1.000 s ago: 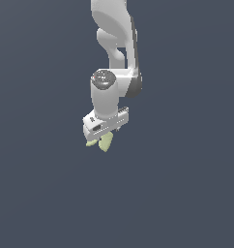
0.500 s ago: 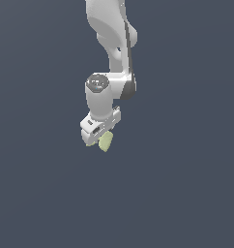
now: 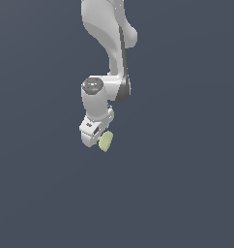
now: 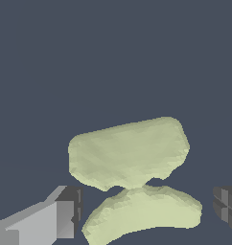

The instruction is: Pick up the object and move it to a goal position.

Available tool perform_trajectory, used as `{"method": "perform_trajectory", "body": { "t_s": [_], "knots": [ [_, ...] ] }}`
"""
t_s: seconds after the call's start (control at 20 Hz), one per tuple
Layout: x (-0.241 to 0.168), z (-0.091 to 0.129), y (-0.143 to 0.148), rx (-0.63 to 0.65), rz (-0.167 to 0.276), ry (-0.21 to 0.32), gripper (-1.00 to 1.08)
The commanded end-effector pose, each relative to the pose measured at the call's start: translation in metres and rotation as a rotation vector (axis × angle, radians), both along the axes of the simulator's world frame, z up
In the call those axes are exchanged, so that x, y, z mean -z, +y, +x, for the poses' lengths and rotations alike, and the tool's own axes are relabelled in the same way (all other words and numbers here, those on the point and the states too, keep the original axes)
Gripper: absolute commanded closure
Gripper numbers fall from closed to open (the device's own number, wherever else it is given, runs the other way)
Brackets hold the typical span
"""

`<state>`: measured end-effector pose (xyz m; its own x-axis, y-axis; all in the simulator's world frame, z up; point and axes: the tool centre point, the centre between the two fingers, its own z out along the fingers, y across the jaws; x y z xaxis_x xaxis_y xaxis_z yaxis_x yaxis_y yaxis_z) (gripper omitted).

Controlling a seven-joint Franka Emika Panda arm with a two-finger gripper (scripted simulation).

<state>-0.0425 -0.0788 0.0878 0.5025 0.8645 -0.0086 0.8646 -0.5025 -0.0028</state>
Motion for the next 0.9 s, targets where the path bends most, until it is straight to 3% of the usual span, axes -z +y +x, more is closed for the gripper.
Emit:
{"method": "perform_trajectory", "body": {
  "t_s": [0.0, 0.45, 0.85],
  "knots": [
    [0.0037, -0.0025, -0.0035, -0.054, 0.002, -0.002, -0.92],
    [0.0118, -0.0083, -0.0112, -0.171, 0.006, -0.005, -0.92],
    [0.0135, -0.0093, -0.0126, -0.189, 0.007, -0.006, -0.92]
  ]
}}
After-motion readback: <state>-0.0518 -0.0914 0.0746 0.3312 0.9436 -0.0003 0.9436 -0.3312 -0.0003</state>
